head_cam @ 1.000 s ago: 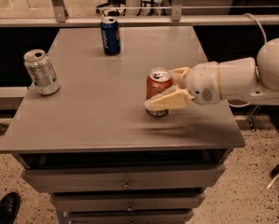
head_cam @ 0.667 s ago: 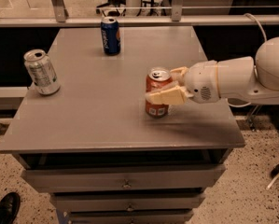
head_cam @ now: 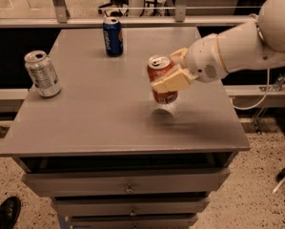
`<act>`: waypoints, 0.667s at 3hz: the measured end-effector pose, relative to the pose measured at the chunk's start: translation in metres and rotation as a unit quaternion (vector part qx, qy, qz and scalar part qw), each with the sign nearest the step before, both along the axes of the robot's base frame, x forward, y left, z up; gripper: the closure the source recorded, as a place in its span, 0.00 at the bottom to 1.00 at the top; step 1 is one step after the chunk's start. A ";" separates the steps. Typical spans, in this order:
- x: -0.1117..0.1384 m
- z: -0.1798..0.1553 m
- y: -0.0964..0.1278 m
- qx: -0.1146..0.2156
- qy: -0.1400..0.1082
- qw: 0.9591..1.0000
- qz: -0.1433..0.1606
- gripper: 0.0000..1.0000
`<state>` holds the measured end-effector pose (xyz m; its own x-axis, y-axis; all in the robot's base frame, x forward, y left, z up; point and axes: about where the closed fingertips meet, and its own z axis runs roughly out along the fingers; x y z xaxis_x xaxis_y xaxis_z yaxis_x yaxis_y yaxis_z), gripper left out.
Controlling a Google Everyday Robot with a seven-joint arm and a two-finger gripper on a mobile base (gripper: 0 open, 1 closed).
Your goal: Knock coke can over
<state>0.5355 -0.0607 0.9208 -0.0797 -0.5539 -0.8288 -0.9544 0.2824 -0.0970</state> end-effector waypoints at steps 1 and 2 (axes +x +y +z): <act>-0.003 0.006 0.015 -0.089 -0.030 0.994 0.057 1.00; -0.015 0.003 0.039 -0.184 -0.069 0.973 0.119 1.00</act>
Offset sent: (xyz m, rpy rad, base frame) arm -0.0263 0.0570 -0.0073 -0.6861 -0.2476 0.4061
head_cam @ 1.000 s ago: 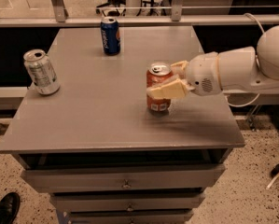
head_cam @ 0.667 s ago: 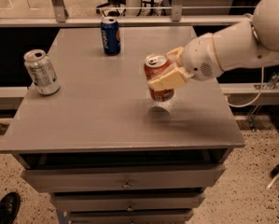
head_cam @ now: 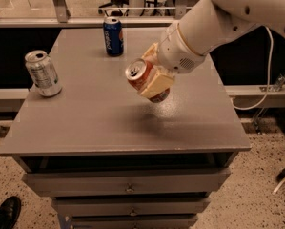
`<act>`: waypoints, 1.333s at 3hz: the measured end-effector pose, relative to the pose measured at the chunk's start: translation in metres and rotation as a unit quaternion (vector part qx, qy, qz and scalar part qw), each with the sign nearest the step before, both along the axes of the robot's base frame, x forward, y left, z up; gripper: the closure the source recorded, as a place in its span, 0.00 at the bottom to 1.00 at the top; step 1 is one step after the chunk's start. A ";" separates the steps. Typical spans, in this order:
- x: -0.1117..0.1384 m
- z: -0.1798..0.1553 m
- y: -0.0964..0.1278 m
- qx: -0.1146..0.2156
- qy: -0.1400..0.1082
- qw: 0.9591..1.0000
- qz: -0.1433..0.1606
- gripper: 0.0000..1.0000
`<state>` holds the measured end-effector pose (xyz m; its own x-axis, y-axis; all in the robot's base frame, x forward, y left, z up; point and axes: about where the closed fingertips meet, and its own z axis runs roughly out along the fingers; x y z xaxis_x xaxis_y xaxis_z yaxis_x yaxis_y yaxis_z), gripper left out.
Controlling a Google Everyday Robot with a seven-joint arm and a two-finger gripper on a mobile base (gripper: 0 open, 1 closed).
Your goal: Knock coke can over
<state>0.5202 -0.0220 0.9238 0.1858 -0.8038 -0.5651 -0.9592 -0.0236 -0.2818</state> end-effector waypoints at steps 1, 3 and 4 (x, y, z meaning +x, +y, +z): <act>-0.017 -0.023 0.025 -0.129 -0.039 0.988 0.074 1.00; -0.020 -0.069 0.034 -0.275 -0.046 0.954 0.113 1.00; -0.012 -0.095 0.032 -0.307 -0.008 0.945 0.111 0.84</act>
Offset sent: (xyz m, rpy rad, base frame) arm -0.0259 0.0385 -0.0697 -0.6439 -0.1393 0.2747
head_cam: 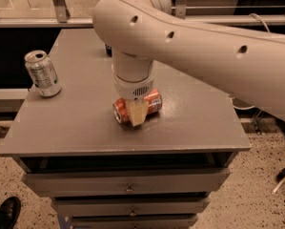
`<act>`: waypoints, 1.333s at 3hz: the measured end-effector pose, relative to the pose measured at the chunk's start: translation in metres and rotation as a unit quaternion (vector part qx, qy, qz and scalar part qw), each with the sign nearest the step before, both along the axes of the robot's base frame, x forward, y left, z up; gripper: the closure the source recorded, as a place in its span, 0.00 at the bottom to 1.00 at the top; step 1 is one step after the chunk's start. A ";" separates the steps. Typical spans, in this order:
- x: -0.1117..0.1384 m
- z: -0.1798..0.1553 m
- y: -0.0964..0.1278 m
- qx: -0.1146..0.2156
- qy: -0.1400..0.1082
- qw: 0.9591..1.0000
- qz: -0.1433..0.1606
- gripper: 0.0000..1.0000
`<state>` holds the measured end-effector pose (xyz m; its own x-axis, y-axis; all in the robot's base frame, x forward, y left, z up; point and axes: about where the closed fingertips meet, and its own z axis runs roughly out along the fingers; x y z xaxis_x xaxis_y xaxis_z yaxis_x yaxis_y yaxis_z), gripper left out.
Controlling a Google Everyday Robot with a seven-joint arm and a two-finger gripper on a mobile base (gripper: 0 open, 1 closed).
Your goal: Knock coke can over
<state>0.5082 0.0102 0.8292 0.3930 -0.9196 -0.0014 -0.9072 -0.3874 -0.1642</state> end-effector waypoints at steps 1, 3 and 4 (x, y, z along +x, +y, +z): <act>0.002 0.001 -0.001 -0.006 0.008 1.000 -0.003 0.60; 0.012 -0.003 -0.007 0.000 0.048 0.999 -0.017 0.06; 0.012 -0.001 -0.008 0.000 0.049 0.999 -0.018 0.00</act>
Offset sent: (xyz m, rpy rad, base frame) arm 0.0354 -0.0177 -0.0187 0.0152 0.2663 -0.1204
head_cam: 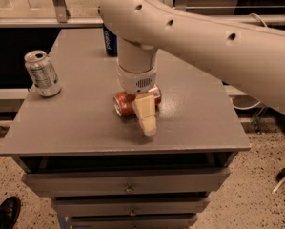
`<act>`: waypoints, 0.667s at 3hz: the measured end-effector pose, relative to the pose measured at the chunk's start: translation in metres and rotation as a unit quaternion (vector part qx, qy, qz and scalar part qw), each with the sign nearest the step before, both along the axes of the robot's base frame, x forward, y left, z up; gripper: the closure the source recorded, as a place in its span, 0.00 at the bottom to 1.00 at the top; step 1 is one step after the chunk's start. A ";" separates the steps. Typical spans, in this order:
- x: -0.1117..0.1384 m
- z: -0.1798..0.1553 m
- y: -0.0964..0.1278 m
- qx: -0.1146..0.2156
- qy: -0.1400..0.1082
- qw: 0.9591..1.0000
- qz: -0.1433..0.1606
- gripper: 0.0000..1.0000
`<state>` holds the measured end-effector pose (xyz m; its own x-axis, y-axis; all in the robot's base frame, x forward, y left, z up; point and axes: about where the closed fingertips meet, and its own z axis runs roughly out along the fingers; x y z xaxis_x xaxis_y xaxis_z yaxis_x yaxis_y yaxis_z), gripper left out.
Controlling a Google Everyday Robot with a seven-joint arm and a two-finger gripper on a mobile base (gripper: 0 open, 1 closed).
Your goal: Knock coke can over
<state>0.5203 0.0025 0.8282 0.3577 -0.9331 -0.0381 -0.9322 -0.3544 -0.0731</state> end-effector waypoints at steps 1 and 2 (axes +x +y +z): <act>0.013 -0.007 -0.012 0.010 0.057 0.998 -0.021 0.00; 0.022 -0.010 -0.020 0.021 0.087 0.995 -0.035 0.00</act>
Offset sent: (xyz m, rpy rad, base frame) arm 0.0230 -0.0304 -0.0114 0.0367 0.2459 -0.0895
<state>0.5424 -0.0175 0.8183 0.2760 -0.9518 -0.1335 -0.9546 -0.2877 0.0773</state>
